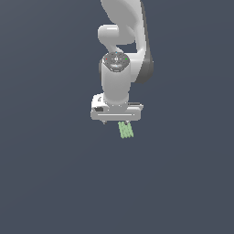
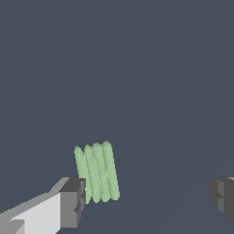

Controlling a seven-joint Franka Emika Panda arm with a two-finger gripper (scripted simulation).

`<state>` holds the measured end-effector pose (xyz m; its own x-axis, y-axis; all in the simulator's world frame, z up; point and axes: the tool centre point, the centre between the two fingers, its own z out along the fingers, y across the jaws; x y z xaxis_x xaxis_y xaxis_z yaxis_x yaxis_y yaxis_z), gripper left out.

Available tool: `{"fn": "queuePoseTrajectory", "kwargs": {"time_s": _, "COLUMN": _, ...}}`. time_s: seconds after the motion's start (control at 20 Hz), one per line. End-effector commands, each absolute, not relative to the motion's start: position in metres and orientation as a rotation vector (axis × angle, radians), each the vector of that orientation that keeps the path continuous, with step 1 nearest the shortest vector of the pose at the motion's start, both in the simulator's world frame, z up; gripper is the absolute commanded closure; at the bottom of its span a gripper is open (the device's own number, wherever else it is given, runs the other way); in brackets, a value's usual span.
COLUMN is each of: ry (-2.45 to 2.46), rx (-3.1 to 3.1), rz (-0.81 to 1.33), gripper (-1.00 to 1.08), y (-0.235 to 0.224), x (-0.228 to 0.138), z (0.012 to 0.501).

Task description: Pick up the object and move it to a goal position.

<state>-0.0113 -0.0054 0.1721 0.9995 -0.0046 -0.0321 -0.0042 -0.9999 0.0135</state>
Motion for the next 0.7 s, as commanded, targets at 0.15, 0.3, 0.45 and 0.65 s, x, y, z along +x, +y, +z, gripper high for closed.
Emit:
{"fn": "queuePoseTrajectory", "kwargs": {"time_s": 0.15, "ry": -0.003, "rx": 3.126, "rz": -0.059, "gripper": -0.92, "y": -0.008, "x": -0.013, "z": 0.17}}
{"fn": "queuePoseTrajectory", "kwargs": {"time_s": 0.3, "ry": 0.005, "rx": 3.123, "rz": -0.086, "gripper": -0.92, "y": -0.016, "x": -0.017, "z": 0.165}}
{"fn": "queuePoseTrajectory", "kwargs": {"time_s": 0.45, "ry": 0.009, "rx": 3.12, "rz": -0.108, "gripper": -0.92, "y": -0.023, "x": -0.02, "z": 0.162}}
{"fn": "queuePoseTrajectory", "kwargs": {"time_s": 0.65, "ry": 0.008, "rx": 3.119, "rz": -0.112, "gripper": -0.92, "y": -0.025, "x": -0.02, "z": 0.163}}
